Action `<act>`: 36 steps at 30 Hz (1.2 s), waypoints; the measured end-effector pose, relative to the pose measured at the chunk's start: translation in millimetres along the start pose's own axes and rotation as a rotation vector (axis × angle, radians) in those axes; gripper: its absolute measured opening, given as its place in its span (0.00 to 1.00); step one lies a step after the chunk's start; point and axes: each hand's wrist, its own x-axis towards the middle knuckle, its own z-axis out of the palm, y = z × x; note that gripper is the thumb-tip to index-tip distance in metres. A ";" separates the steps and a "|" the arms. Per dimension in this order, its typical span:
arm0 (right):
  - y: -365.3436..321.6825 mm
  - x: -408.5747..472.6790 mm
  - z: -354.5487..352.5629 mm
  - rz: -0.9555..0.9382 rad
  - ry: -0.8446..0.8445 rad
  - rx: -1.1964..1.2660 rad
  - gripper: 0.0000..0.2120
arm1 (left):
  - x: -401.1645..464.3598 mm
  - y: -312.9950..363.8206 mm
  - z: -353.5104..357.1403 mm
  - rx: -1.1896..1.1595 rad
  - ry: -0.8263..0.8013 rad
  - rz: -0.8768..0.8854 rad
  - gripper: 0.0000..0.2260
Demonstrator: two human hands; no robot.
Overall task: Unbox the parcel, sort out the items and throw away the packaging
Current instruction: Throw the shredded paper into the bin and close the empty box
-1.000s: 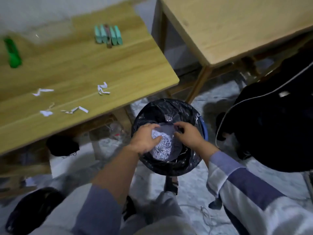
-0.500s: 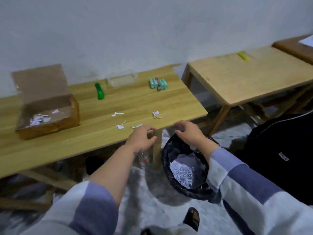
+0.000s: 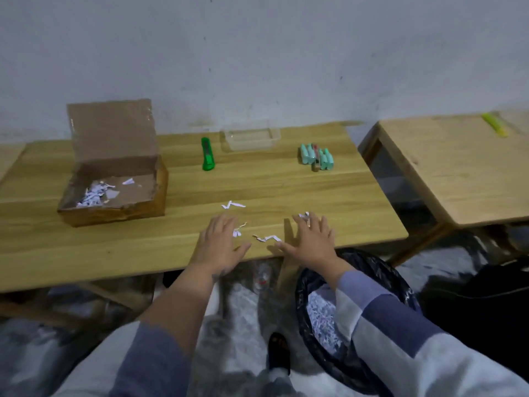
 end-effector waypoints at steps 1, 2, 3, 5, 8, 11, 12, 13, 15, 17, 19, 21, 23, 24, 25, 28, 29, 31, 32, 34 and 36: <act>0.4 9.1 7.8 0.000 -0.010 -0.022 0.45 | 6.4 -4.5 5.1 0.041 -0.017 -0.033 0.33; -0.5 16.4 14.7 -0.015 -0.008 -0.052 0.47 | 12.9 -8.5 10.0 0.075 -0.033 -0.065 0.34; -1.1 24.1 21.4 -0.040 0.006 -0.088 0.48 | 19.8 -11.4 14.5 0.105 -0.043 -0.091 0.35; -2.5 39.3 30.6 -0.100 0.058 -0.153 0.47 | 35.3 -12.7 21.2 0.155 -0.042 -0.125 0.35; 0.0 64.9 30.3 -0.180 0.085 -0.187 0.41 | 60.5 -6.1 32.0 0.188 -0.005 -0.114 0.32; 11.1 89.4 20.4 -0.197 0.121 -0.202 0.35 | 83.7 11.0 41.8 0.203 0.044 -0.045 0.33; 17.1 97.3 16.7 -0.183 0.133 -0.203 0.35 | 91.6 18.6 44.5 0.206 0.044 -0.028 0.33; 23.8 104.1 12.6 -0.167 0.144 -0.198 0.35 | 100.0 26.8 47.9 0.213 0.031 -0.015 0.33; 39.1 113.1 4.2 -0.127 0.166 -0.193 0.37 | 116.7 46.6 52.7 0.231 -0.015 0.014 0.33; 56.0 117.4 -4.1 -0.086 0.169 -0.208 0.37 | 131.3 68.2 57.9 0.233 -0.062 0.068 0.30; 71.0 117.6 -10.6 -0.052 0.162 -0.213 0.35 | 141.0 89.5 63.0 0.229 -0.107 0.131 0.26; 83.3 115.1 -15.4 -0.022 0.162 -0.184 0.31 | 144.9 108.1 68.5 0.231 -0.135 0.191 0.26; 94.0 110.4 -19.2 -0.004 0.168 -0.140 0.27 | 144.3 124.5 74.3 0.230 -0.166 0.263 0.26; 99.1 107.0 -21.0 0.005 0.171 -0.119 0.25 | 142.4 132.6 76.7 0.226 -0.187 0.300 0.26; 104.1 103.2 -22.9 0.019 0.171 -0.094 0.24 | 139.9 140.1 79.4 0.220 -0.210 0.336 0.26; 117.0 90.7 -27.7 0.083 0.159 0.003 0.24 | 131.9 157.7 82.8 0.194 -0.282 0.441 0.26; 119.6 86.5 -29.2 0.096 0.158 0.029 0.24 | 131.0 161.0 82.5 0.175 -0.293 0.463 0.26; 121.2 80.2 -30.3 0.108 0.173 0.076 0.24 | 132.3 162.3 78.8 0.137 -0.295 0.477 0.26; 119.9 78.2 -29.9 0.112 0.186 0.099 0.23 | 134.0 160.2 75.9 0.123 -0.287 0.475 0.26; 112.6 76.6 -27.8 0.122 0.207 0.142 0.23 | 138.1 151.8 69.7 0.110 -0.268 0.464 0.26; 102.1 76.8 -24.7 0.125 0.209 0.164 0.23 | 142.4 139.6 63.6 0.115 -0.240 0.436 0.27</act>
